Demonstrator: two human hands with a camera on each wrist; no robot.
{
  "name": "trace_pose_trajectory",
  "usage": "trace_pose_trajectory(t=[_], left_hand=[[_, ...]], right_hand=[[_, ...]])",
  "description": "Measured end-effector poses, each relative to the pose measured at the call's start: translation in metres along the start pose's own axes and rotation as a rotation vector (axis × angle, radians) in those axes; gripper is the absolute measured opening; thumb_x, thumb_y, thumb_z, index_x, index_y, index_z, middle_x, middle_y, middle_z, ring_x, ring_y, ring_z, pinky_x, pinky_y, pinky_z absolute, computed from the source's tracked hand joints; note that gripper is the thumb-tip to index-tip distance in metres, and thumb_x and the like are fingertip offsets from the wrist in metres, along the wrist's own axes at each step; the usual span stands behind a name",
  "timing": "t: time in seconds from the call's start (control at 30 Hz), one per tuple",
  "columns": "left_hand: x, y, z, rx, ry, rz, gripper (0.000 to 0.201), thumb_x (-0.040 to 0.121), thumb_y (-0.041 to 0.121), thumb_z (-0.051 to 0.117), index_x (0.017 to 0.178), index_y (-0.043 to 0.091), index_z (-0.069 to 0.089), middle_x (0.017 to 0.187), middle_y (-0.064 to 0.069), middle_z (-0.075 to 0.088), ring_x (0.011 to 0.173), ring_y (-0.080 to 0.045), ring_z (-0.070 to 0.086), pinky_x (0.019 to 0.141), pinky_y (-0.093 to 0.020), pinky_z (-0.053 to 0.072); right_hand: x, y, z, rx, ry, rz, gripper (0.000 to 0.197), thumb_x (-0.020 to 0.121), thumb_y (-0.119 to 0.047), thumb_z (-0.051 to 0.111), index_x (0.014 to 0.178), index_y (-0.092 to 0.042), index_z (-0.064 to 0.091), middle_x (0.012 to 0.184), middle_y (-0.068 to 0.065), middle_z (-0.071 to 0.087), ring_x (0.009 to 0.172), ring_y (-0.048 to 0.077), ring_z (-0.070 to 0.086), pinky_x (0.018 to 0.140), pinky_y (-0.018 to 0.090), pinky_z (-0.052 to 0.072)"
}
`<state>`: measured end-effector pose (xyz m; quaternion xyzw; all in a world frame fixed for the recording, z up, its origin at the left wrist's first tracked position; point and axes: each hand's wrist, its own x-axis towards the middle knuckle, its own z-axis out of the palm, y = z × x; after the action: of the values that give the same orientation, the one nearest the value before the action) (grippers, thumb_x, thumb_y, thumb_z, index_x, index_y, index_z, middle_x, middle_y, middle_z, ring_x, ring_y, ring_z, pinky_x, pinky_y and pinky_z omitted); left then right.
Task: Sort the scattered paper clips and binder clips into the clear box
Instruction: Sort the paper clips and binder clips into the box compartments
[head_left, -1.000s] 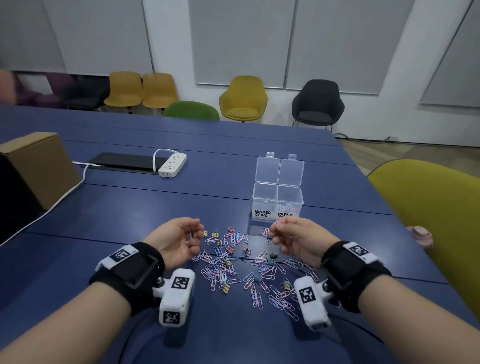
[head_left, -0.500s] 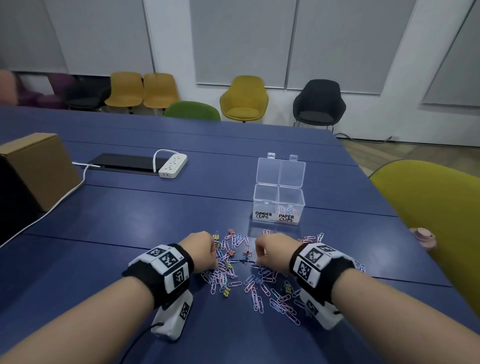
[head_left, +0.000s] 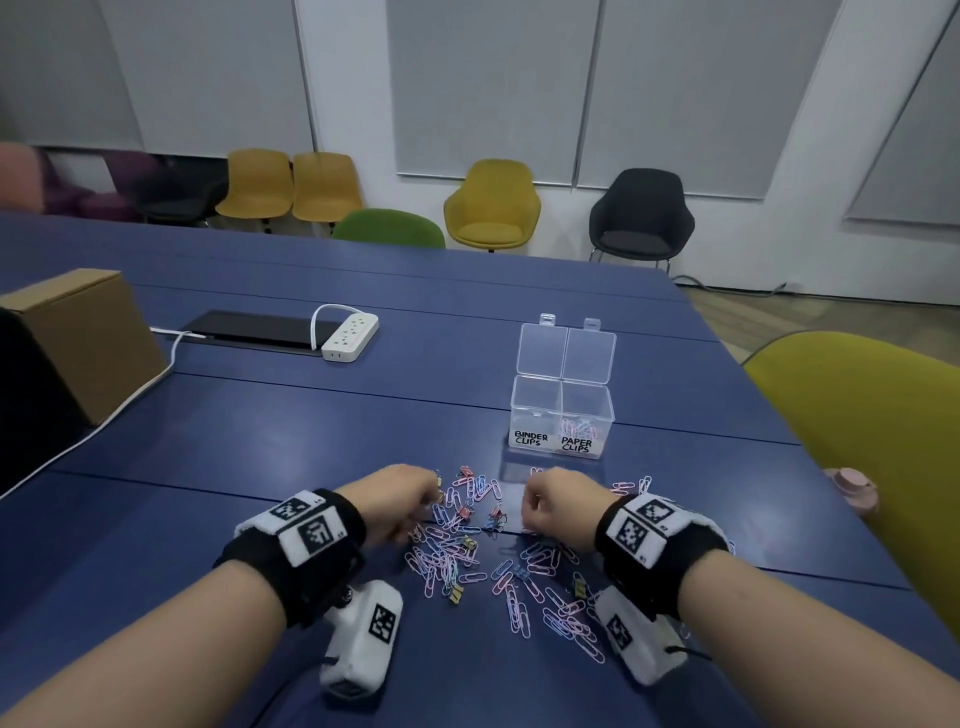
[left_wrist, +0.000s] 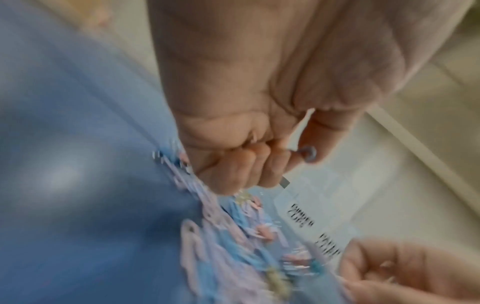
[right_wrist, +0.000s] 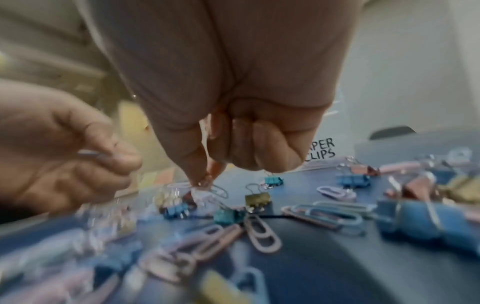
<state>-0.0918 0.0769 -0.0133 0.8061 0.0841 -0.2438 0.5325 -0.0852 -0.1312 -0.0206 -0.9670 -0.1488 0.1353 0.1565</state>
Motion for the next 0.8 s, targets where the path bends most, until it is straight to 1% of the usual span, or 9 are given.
trace_pose_trajectory(t=[0.1,0.2,0.3,0.4,0.47,0.53,0.63,0.73,0.8], left_hand=[[-0.001,0.0,-0.01,-0.558,-0.15,-0.089,0.025,0.081,0.013,0.032,0.056,0.016,0.033,0.051,0.0,0.03,0.038,-0.012,0.023,0.038,-0.017,0.018],[-0.001,0.001,-0.022,-0.879,-0.171,-0.077,0.02,0.074,0.013,0.032,0.055,0.012,0.036,0.054,-0.002,0.035,0.041,-0.013,0.028,0.034,-0.015,0.023],[-0.001,0.001,-0.027,-0.99,-0.146,-0.036,0.013,0.068,0.009,0.033,0.059,0.008,0.041,0.058,-0.007,0.043,0.042,-0.015,0.036,0.035,-0.014,0.031],[-0.001,0.001,-0.034,-0.944,-0.094,-0.029,0.011,0.068,0.009,0.036,0.063,0.007,0.046,0.061,-0.009,0.047,0.044,-0.017,0.041,0.036,-0.017,0.035],[0.001,-0.001,-0.037,-0.776,-0.043,-0.042,0.014,0.076,0.012,0.042,0.062,0.01,0.043,0.057,-0.005,0.043,0.04,-0.013,0.034,0.035,-0.017,0.029],[0.006,-0.006,-0.039,-0.484,0.023,0.005,0.029,0.086,0.015,0.051,0.059,0.015,0.038,0.051,0.001,0.035,0.036,-0.01,0.026,0.036,-0.016,0.021],[0.005,-0.011,-0.042,0.242,0.094,0.181,0.033,0.081,0.021,0.071,0.061,0.018,0.046,0.048,0.007,0.041,0.039,-0.008,0.034,0.04,-0.018,0.027],[-0.001,-0.011,-0.042,0.68,0.076,0.27,0.02,0.073,0.025,0.079,0.079,0.022,0.06,0.058,0.01,0.047,0.047,-0.003,0.041,0.046,-0.016,0.032],[-0.001,-0.01,-0.039,0.825,0.042,0.272,0.026,0.072,0.024,0.079,0.093,0.026,0.063,0.063,0.01,0.043,0.053,-0.003,0.04,0.049,-0.017,0.032]], right_hand=[[-0.004,0.012,-0.007,0.506,0.039,0.102,0.017,0.088,-0.019,0.057,0.071,-0.018,0.055,0.073,-0.001,0.057,0.056,0.009,0.047,0.057,0.023,0.043],[-0.012,0.014,-0.012,1.281,0.079,0.191,0.019,0.091,-0.005,0.048,0.073,-0.01,0.051,0.068,0.006,0.046,0.056,0.013,0.043,0.05,0.024,0.039],[-0.019,0.015,-0.016,1.759,0.037,0.211,0.012,0.09,-0.004,0.043,0.081,-0.004,0.05,0.076,0.013,0.058,0.07,0.023,0.06,0.053,0.028,0.053],[-0.02,0.016,-0.016,1.952,0.006,0.161,0.007,0.078,-0.011,0.044,0.075,-0.007,0.05,0.074,0.012,0.058,0.064,0.024,0.059,0.052,0.027,0.052],[-0.019,0.013,-0.016,1.936,-0.004,0.16,0.008,0.077,-0.015,0.046,0.072,-0.01,0.049,0.066,0.007,0.051,0.053,0.017,0.048,0.043,0.022,0.041],[-0.014,0.009,-0.014,1.809,0.006,0.229,0.018,0.087,-0.015,0.044,0.07,-0.011,0.047,0.057,0.002,0.043,0.043,0.011,0.035,0.036,0.018,0.027],[-0.003,0.001,-0.01,1.378,0.031,0.322,0.022,0.093,-0.007,0.036,0.079,-0.01,0.052,0.052,-0.003,0.037,0.036,0.007,0.025,0.034,0.014,0.018],[0.006,-0.012,-0.012,0.932,-0.033,0.297,0.034,0.089,0.005,0.024,0.087,-0.009,0.054,0.056,-0.001,0.037,0.039,0.008,0.026,0.036,0.015,0.02],[0.015,-0.022,-0.016,0.542,-0.037,0.224,0.035,0.089,0.005,0.025,0.09,-0.008,0.057,0.065,0.0,0.046,0.047,0.011,0.038,0.038,0.021,0.032]])
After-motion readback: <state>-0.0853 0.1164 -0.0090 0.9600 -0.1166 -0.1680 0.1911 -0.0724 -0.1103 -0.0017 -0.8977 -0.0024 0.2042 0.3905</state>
